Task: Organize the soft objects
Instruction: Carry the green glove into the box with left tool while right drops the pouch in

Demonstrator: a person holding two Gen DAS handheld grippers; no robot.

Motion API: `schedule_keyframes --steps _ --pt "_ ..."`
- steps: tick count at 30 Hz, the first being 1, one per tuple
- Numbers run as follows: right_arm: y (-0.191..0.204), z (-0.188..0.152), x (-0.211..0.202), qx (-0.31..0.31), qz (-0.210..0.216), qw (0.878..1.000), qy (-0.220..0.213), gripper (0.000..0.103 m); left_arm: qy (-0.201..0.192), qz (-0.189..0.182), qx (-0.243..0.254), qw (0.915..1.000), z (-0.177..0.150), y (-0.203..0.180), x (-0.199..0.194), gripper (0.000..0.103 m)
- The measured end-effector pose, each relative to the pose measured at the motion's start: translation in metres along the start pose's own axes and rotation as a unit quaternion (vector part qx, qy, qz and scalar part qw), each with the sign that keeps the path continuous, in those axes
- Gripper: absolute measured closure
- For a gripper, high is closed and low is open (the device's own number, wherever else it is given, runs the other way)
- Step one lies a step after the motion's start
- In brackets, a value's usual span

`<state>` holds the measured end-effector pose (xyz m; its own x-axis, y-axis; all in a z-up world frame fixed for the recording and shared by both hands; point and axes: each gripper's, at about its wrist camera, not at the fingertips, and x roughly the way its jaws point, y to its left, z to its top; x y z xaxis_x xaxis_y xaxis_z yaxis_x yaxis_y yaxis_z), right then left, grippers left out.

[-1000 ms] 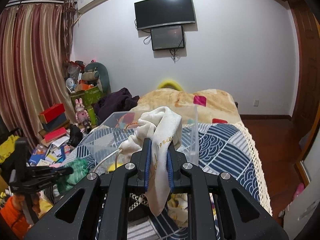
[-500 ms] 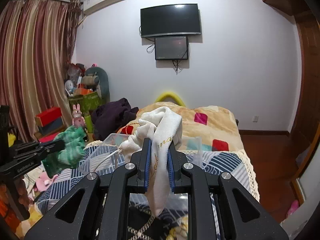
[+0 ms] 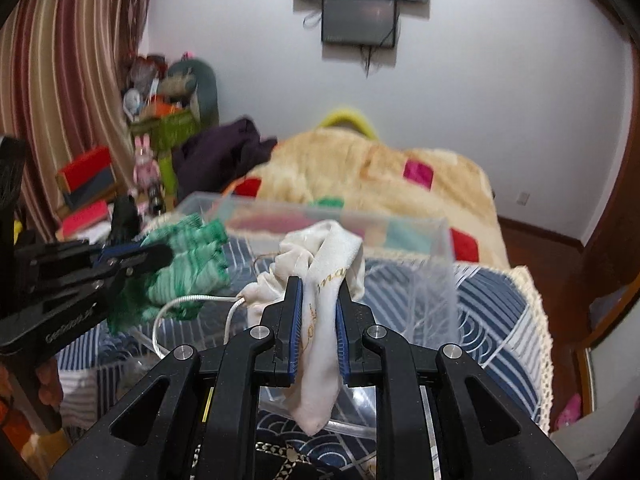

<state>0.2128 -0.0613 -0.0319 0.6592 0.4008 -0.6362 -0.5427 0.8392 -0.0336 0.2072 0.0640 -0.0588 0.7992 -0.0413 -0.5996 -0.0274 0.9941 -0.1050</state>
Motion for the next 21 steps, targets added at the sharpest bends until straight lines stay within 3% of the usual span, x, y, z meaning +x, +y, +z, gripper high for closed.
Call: schedule_keyframes --steps 5,8,9,12,17,21 --pt "0.001 -0.006 0.007 -0.014 0.004 1.0 0.027 0.088 0.025 -0.005 0.016 0.9995 -0.005 -0.007 0.012 0.098" --pt "0.002 -0.009 0.004 -0.021 0.006 0.999 0.028 0.078 0.034 -0.005 0.021 0.9992 -0.008 -0.008 0.014 0.095" --pt "0.003 -0.008 0.004 -0.022 0.006 0.999 0.026 0.07 0.036 -0.007 0.02 0.9991 -0.009 -0.008 0.013 0.094" --pt "0.003 -0.009 -0.006 -0.027 0.002 1.0 0.01 0.054 0.033 -0.015 0.017 0.9992 -0.009 -0.009 0.006 0.084" --pt "0.007 -0.008 -0.032 -0.038 -0.007 0.999 -0.024 0.038 0.006 -0.022 0.016 0.9996 -0.006 -0.011 -0.018 0.055" --pt "0.006 -0.007 -0.056 -0.038 -0.011 0.997 -0.062 0.028 -0.028 -0.031 0.004 0.9991 -0.003 -0.012 -0.049 0.043"
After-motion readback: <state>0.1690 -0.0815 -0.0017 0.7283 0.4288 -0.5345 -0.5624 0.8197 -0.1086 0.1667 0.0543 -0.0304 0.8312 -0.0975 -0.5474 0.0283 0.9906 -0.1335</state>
